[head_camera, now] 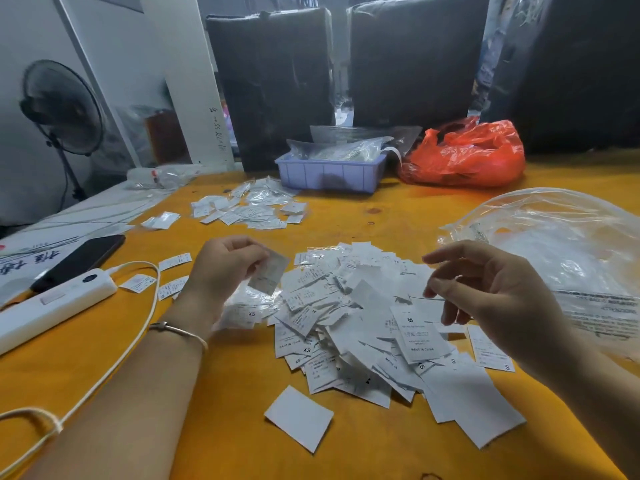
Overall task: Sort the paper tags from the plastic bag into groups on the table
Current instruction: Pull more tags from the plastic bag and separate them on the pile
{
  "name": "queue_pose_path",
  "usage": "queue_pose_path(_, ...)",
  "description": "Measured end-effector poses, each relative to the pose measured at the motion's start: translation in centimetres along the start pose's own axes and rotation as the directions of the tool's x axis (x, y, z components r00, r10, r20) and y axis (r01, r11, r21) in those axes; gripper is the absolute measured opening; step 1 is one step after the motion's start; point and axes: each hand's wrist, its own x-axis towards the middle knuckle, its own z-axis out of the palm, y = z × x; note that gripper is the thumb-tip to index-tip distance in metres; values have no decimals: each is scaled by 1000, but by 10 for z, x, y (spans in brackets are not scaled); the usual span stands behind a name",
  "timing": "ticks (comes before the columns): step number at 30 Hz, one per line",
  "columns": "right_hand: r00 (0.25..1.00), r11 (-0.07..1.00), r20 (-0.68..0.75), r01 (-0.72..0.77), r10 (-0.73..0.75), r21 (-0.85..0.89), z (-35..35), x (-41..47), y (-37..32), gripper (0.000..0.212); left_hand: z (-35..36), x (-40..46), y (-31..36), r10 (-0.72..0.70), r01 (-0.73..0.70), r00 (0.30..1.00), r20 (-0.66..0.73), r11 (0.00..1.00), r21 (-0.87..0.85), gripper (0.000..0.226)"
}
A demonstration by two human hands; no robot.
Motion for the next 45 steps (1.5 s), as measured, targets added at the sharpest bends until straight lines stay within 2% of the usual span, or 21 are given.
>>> queue_pose_path(3,999,998,32,-2,4,-56,1,1,4,26,-3,7,-16,-61,68,998,-32,943,327,26)
queue_pose_path(5,999,995,50,-4,9,-98,0,2,7,26,-4,8,-24,-89,103,995,-53,875,473,24)
queue_pose_path(9,999,982,36,5,2,-188,-3,3,12,25,-2,11,-27,-90,112,994,-68,837,536,17)
queue_pose_path(15,996,906,-77,15,-53,-422,-12,10,16,18,1,7,-25,67,5,992,-106,823,569,24)
queue_pose_path(18,973,749,-177,-9,-145,-662,-22,13,19,13,13,-1,-19,184,-115,981,-69,825,554,19)
queue_pose_path(21,935,610,-283,-99,-212,-786,-39,17,23,15,29,-13,-12,279,-253,960,30,814,523,14)
queue_pose_path(24,932,499,-356,-274,-76,-822,-54,23,29,23,38,-20,-9,305,-311,947,95,808,501,12)
queue_pose_path(26,924,353,-374,-377,79,-857,-58,26,32,34,40,-22,-9,300,-316,947,114,811,491,12)
queue_pose_path(28,909,243,-371,-410,190,-879,-58,28,33,38,40,-23,-9,295,-315,948,119,818,481,12)
queue_pose_path(29,907,235,-365,-410,210,-882,-58,28,34,35,40,-23,-9,292,-313,949,119,821,478,12)
queue_pose_path(32,916,330,-372,-402,151,-854,-59,27,37,17,40,-23,-9,288,-306,951,112,828,470,12)
queue_pose_path(36,910,473,-411,-387,57,-791,-60,26,37,18,41,-23,-10,278,-303,953,122,839,453,11)
queue_pose_path(40,906,535,-424,-353,-12,-768,-61,27,42,15,42,-23,-11,285,-311,950,127,836,452,11)
queue_pose_path(43,882,593,-451,-290,-140,-751,-63,27,45,8,44,-25,-9,290,-315,949,126,841,439,12)
queue_pose_path(45,844,671,-474,-201,-252,-714,-63,28,42,8,45,-27,-7,297,-322,947,126,846,424,13)
